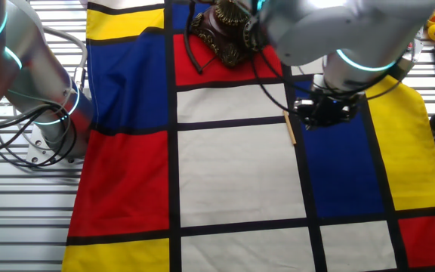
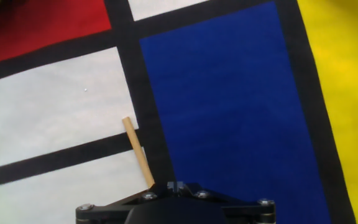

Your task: Dial a number on an old rotary phone

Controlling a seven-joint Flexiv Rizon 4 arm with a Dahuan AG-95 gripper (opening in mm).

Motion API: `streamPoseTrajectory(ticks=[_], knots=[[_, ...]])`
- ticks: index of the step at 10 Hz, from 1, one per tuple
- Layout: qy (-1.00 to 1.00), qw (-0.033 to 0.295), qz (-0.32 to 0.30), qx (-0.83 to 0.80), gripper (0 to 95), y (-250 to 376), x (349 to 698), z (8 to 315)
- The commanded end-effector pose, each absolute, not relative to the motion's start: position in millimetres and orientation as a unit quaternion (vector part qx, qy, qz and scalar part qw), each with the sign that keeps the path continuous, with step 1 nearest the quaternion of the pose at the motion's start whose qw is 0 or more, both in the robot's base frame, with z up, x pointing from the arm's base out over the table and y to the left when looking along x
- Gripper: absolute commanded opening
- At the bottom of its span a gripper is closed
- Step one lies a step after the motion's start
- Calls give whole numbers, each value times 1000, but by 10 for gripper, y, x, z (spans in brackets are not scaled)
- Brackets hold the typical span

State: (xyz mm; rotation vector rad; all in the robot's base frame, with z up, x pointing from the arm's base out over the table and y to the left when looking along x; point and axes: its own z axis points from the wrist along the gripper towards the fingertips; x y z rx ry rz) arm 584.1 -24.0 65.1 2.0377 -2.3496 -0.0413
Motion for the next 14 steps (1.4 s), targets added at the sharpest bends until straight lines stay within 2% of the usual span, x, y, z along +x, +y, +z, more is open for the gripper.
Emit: streamPoseTrajectory(ticks=[1, 3, 11, 12, 14], knots=[[-688, 41, 4, 725, 0, -246, 5828, 655], [-679, 58, 20, 732, 0, -246, 5828, 655], [-664, 51, 17, 746, 0, -175, 5788, 563], [-660, 48, 23, 750, 190, -114, 5760, 483], [-669, 42, 22, 742, 190, -132, 5719, 408]])
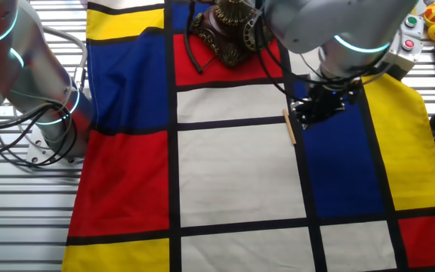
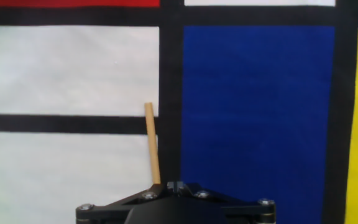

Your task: Dial a number on an old rotary phone

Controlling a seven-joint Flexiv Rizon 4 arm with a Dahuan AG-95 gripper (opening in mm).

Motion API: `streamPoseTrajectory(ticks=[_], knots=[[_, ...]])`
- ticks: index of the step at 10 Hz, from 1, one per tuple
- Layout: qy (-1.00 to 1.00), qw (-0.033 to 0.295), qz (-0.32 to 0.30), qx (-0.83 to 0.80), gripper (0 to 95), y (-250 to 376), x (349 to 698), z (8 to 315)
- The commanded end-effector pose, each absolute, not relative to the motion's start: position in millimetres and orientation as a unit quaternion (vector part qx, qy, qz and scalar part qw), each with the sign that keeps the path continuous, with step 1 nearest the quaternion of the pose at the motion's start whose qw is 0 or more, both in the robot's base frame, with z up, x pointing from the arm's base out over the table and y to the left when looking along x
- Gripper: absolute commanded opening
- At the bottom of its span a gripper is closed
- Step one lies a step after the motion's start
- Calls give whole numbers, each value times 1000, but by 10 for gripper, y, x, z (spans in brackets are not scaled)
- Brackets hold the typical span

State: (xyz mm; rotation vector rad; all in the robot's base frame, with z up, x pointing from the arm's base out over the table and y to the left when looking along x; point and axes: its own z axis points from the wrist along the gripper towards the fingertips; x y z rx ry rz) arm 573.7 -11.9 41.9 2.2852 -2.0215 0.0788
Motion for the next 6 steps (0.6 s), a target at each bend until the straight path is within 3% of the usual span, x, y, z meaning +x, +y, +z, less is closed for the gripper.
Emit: streamPoseTrajectory(ticks=[1, 6], knots=[[-678, 41, 21, 733, 190, -146, 5697, 366], [-685, 30, 14, 727, 190, -177, 5635, 221]])
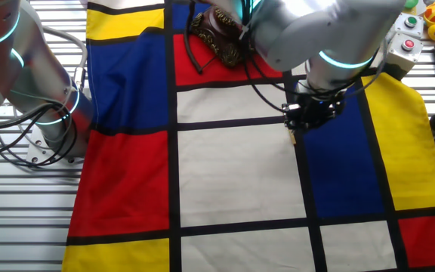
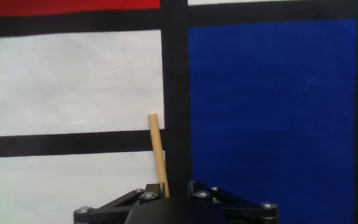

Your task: Dial a number on an old rotary phone

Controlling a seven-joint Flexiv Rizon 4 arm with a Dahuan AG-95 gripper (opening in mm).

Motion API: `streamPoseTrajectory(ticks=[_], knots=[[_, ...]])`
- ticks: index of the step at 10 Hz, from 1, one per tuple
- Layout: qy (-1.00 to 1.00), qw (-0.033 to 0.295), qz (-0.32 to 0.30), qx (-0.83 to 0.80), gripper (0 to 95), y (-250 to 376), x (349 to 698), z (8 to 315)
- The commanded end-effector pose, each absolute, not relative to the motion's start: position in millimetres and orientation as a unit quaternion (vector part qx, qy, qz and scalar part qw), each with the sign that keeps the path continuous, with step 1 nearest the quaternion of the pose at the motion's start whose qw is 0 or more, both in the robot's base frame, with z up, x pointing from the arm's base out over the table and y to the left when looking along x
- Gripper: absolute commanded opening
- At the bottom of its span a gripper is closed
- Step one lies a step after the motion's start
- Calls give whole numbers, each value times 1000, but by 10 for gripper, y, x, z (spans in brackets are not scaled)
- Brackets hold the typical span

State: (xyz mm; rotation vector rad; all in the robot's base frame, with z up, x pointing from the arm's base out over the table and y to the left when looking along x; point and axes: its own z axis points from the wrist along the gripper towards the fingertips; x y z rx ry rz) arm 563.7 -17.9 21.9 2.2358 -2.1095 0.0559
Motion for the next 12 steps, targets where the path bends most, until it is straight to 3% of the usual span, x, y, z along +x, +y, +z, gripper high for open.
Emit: streamPoseTrajectory(ticks=[1, 12], knots=[[-685, 28, 12, 728, 190, -170, 5634, 215], [-663, 20, 23, 748, 190, -92, 5560, 125]])
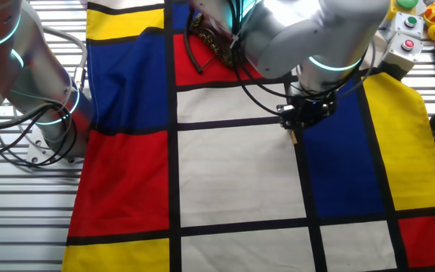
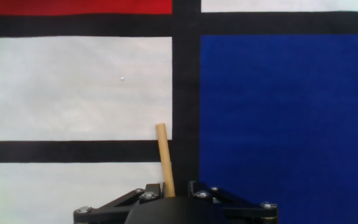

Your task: Dial a number on an old rotary phone

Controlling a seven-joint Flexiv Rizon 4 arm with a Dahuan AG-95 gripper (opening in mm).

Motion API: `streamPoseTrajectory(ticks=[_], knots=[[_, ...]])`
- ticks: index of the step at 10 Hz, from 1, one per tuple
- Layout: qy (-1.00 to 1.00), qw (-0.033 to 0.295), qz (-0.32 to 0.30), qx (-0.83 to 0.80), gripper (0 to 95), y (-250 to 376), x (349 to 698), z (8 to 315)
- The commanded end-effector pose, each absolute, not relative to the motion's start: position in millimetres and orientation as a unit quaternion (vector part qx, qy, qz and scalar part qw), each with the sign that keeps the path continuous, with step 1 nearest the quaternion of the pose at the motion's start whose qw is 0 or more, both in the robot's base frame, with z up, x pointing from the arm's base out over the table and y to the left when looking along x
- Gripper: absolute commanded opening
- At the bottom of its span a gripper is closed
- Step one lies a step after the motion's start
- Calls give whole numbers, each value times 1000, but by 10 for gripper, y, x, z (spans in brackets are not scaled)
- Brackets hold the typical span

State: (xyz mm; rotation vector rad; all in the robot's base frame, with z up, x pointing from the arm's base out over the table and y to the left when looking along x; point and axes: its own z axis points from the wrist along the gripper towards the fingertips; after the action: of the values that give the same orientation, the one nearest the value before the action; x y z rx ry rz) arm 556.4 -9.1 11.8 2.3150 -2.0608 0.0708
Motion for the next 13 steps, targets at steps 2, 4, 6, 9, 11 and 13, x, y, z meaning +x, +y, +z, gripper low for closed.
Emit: streamPoseTrajectory(ticks=[2, 4, 6, 9, 11, 13], knots=[[-656, 18, 25, 754, 0, -95, 5547, 109], [-648, 15, 26, 761, 0, -100, 5549, 86], [-646, 14, 26, 763, 0, -101, 5550, 82], [-646, 14, 26, 763, 0, -101, 5550, 82], [-646, 14, 26, 763, 0, -101, 5550, 82], [-646, 14, 26, 763, 0, -101, 5550, 82]])
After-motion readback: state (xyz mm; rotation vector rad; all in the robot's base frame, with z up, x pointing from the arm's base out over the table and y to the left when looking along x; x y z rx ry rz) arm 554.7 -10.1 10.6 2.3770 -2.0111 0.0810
